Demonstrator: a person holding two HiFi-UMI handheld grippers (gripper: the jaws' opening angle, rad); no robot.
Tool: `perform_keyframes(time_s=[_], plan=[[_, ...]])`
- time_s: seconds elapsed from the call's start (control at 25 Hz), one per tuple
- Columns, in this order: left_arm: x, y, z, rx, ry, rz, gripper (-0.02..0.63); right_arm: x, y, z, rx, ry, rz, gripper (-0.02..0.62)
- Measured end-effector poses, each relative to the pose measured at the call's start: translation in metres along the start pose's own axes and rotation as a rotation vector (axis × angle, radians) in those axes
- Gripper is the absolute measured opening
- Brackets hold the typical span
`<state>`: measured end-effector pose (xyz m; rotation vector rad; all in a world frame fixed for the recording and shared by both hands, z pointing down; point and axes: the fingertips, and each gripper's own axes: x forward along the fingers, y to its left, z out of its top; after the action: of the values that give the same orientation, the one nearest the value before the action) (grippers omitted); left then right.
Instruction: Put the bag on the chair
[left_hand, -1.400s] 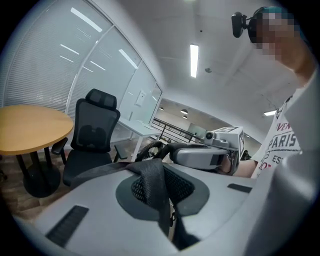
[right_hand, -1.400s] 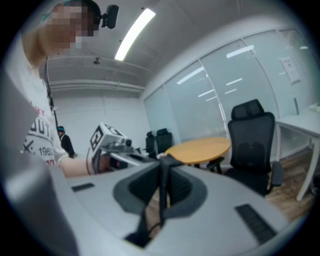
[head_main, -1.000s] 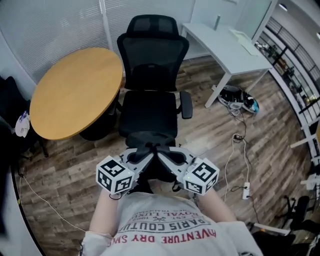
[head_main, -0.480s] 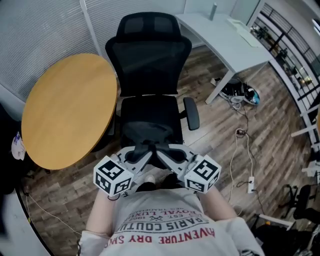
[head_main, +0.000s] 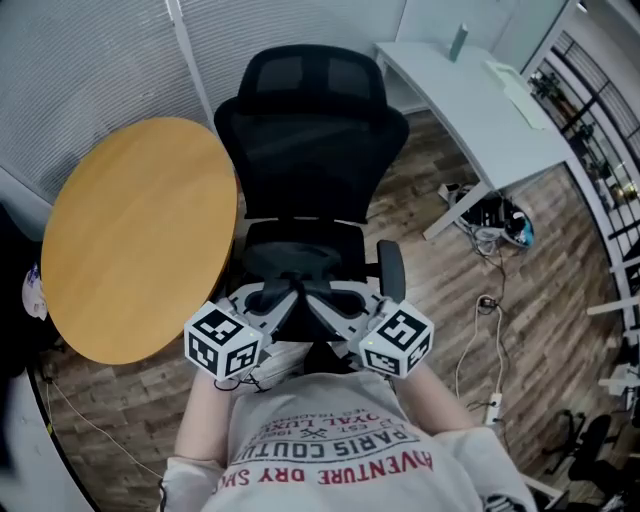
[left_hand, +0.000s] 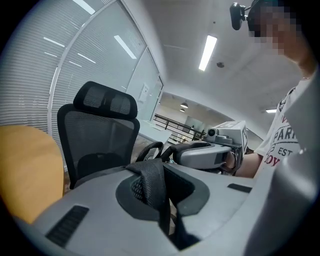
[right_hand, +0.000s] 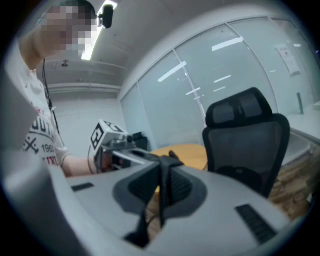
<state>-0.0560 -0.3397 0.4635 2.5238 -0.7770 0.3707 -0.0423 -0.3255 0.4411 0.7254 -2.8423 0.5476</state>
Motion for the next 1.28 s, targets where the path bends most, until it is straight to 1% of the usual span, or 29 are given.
perform_keyframes(time_s=[0.16, 0.4, 0.52, 0.64, 0.72, 0.84, 0.88, 0.96, 1.04, 1.12, 1.2, 1.28], plan=[[0.028, 0.025, 0.019, -0.016, 0.003, 0.024, 0.038, 0.01, -0.04, 0.013, -0.011, 0.016, 0.024, 0.047], [0.069, 0.062, 0.026, -0.041, 0.042, 0.036, 0.038, 0.027, -0.095, 0.012, -0.01, 0.05, 0.011, 0.048], [0.087, 0.078, 0.022, -0.039, 0.081, 0.04, 0.038, 0.034, -0.116, 0.004, 0.008, 0.079, 0.001, 0.049], [0.1, 0.094, 0.02, -0.04, 0.106, 0.043, 0.04, 0.042, -0.134, -0.004, -0.025, 0.112, -0.014, 0.052], [0.11, 0.109, 0.018, -0.055, 0.117, 0.051, 0.038, 0.049, -0.147, -0.012, -0.056, 0.147, -0.028, 0.057], [0.125, 0.13, 0.008, -0.094, 0.146, 0.062, 0.04, 0.06, -0.167, -0.029, -0.06, 0.206, -0.043, 0.061], [0.129, 0.135, 0.004, -0.108, 0.15, 0.061, 0.039, 0.063, -0.172, -0.034, -0.055, 0.217, -0.046, 0.064], [0.134, 0.143, 0.002, -0.129, 0.128, 0.053, 0.038, 0.067, -0.18, -0.039, -0.036, 0.211, -0.045, 0.065], [0.135, 0.149, 0.003, -0.125, 0.097, 0.046, 0.04, 0.071, -0.186, -0.039, -0.007, 0.194, -0.037, 0.066], [0.136, 0.156, -0.004, -0.119, 0.092, 0.039, 0.04, 0.077, -0.19, -0.044, 0.023, 0.205, -0.043, 0.066], [0.142, 0.163, -0.02, -0.158, 0.106, 0.039, 0.045, 0.082, -0.198, -0.056, 0.055, 0.234, -0.068, 0.066], [0.152, 0.169, -0.036, -0.22, 0.117, 0.056, 0.049, 0.084, -0.205, -0.069, 0.09, 0.253, -0.09, 0.066]])
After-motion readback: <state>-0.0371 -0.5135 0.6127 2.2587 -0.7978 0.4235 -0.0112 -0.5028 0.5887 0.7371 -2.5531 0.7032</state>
